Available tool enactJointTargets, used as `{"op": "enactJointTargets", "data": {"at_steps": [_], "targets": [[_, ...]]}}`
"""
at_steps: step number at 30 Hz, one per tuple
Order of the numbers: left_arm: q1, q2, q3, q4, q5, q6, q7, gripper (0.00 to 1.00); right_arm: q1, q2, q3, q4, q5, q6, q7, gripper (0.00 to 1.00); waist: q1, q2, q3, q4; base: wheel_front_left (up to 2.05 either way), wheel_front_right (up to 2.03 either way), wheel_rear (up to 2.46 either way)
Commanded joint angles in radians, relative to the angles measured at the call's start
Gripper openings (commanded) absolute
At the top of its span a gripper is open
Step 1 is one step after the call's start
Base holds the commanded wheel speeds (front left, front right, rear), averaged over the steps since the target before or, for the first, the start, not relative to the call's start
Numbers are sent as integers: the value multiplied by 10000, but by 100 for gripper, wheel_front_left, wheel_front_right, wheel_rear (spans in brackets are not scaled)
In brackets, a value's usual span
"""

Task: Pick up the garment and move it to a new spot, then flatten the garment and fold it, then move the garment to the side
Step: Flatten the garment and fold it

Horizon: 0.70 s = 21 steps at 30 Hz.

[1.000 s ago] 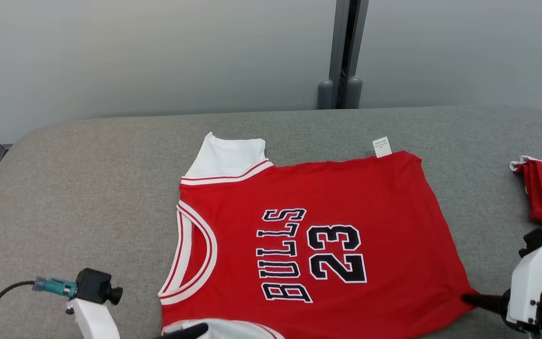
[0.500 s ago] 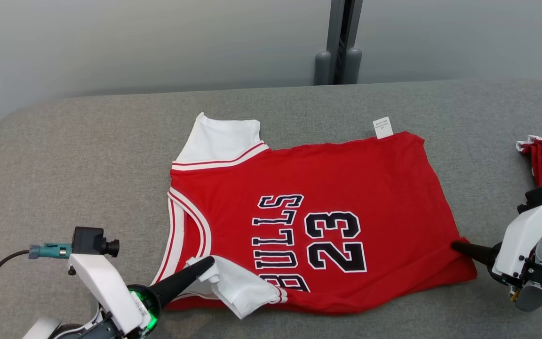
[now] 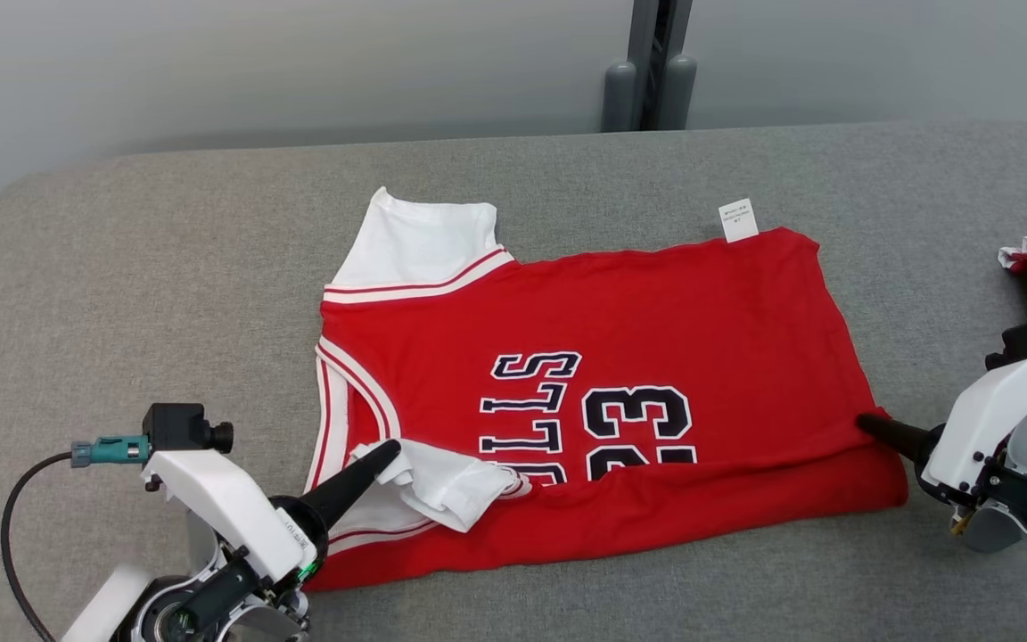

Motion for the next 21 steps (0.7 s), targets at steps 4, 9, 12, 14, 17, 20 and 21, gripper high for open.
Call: {"op": "enactJointTargets", "data": {"at_steps": [4,9,12,14,17,20,21], "targets": [[-462,-273,141,585,265,-68,-429,0,-101,89,-122,-22,-228,-3,-278,0,0,0,106,-6,0,0,0],[-789,-571,305,1146,425,-106,-856,0,-158,176,-129,-107,-343,-3,-441,0,0,0,199,-37,0,0,0],[-939,-747,366,1480,465,-113,-1054,0,-130,235,-171,-157,-267,-3,-546,0,0,0,237,-57,0,0,0],[-1043,-851,351,1706,540,-148,-1156,0,-124,256,-168,-159,-257,-3,-566,0,0,0,261,-81,0,0,0],[-1132,-989,307,1970,621,-216,-1260,13,-145,307,-207,-99,-256,-3,-642,70,0,0,294,-123,0,0,0],[-1248,-1125,287,2177,703,-249,-1362,51,-201,408,-302,-94,-219,-3,-834,100,0,0,318,-152,0,0,0],[-1279,-1162,301,2263,721,-244,-1436,69,-202,418,-344,-115,-201,-3,-930,100,0,0,326,-160,0,0,0]]}}
